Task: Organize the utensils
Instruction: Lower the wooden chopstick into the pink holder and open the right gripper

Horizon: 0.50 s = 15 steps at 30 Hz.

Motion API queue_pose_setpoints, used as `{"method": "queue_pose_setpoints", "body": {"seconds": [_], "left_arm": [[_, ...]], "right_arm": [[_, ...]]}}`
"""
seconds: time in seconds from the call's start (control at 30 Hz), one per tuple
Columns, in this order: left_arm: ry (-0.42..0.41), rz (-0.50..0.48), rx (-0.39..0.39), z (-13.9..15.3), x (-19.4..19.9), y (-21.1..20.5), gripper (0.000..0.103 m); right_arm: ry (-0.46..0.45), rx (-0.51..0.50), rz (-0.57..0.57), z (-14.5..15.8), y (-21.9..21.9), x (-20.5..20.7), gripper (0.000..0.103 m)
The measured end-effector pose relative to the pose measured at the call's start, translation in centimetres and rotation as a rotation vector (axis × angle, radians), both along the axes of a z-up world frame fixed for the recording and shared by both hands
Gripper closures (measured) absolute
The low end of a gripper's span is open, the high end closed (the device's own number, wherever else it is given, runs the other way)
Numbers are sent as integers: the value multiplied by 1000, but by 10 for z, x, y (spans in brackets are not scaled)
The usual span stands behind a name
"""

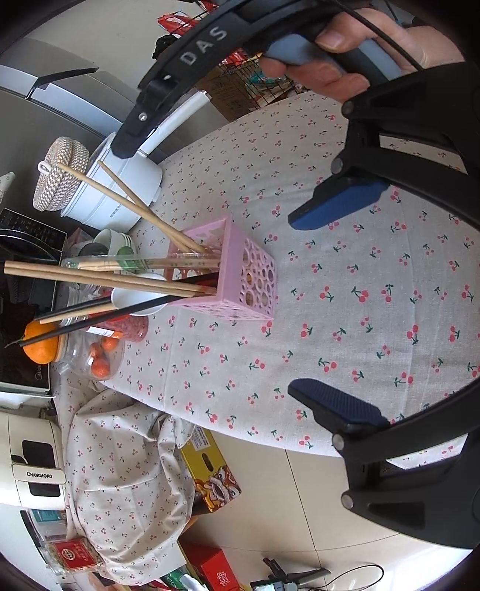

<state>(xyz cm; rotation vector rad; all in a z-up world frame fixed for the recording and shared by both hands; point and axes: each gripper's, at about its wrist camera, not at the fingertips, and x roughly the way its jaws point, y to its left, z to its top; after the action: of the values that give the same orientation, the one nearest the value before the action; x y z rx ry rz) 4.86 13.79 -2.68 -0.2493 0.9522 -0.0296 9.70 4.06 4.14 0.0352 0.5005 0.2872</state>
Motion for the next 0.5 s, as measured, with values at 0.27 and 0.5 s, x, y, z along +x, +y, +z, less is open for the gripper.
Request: {"method": "queue_pose_setpoints", "body": {"seconds": [0.27, 0.5], "left_arm": [[-74, -30, 102, 18, -21, -35, 1], [-124, -64, 169, 45, -40, -74, 1]], "right_arm": [[125, 35, -60, 11, -69, -45, 19], [131, -24, -122, 21, -105, -95, 0]]}}
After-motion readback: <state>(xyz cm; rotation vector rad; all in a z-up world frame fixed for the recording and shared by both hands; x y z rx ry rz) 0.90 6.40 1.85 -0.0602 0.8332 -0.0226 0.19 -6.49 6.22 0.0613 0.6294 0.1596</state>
